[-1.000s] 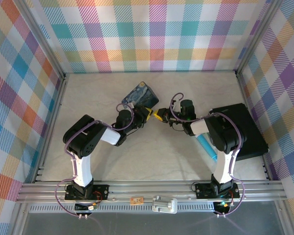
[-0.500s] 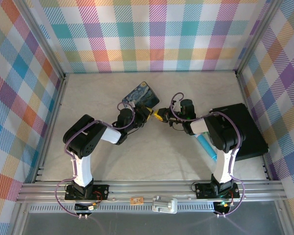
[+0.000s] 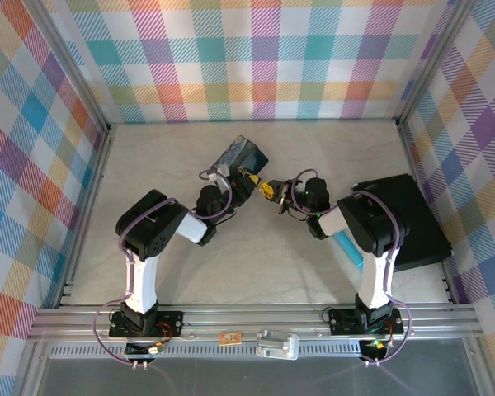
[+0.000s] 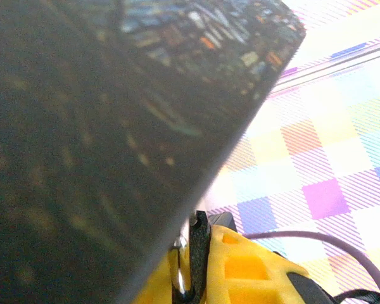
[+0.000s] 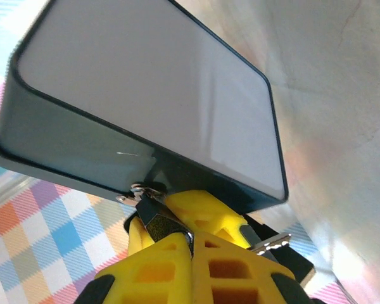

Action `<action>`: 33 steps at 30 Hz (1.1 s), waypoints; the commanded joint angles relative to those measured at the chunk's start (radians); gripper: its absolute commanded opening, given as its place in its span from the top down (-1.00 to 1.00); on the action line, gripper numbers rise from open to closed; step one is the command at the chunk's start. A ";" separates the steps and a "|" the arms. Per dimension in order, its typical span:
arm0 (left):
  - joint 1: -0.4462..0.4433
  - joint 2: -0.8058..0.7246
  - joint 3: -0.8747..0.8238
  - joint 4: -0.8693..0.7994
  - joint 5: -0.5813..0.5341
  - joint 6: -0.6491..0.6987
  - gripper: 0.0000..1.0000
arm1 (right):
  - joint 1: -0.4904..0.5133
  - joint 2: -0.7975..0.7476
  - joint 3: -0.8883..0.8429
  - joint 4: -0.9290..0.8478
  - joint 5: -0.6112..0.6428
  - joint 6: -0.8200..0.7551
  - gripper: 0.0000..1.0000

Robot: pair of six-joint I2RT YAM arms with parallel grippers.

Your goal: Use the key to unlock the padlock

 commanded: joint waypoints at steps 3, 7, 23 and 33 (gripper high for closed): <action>-0.117 0.050 0.031 0.014 0.298 0.058 1.00 | 0.074 -0.048 0.066 0.185 0.071 0.342 1.00; -0.100 0.052 0.015 0.003 0.280 0.032 1.00 | 0.040 -0.011 0.067 0.116 -0.013 0.092 1.00; -0.062 -0.101 0.038 -0.514 0.237 0.191 1.00 | -0.038 -0.437 0.072 -0.973 0.117 -1.124 0.07; -0.031 -0.168 0.070 -0.871 0.196 0.348 1.00 | -0.038 -0.548 0.132 -1.332 0.174 -1.430 -0.04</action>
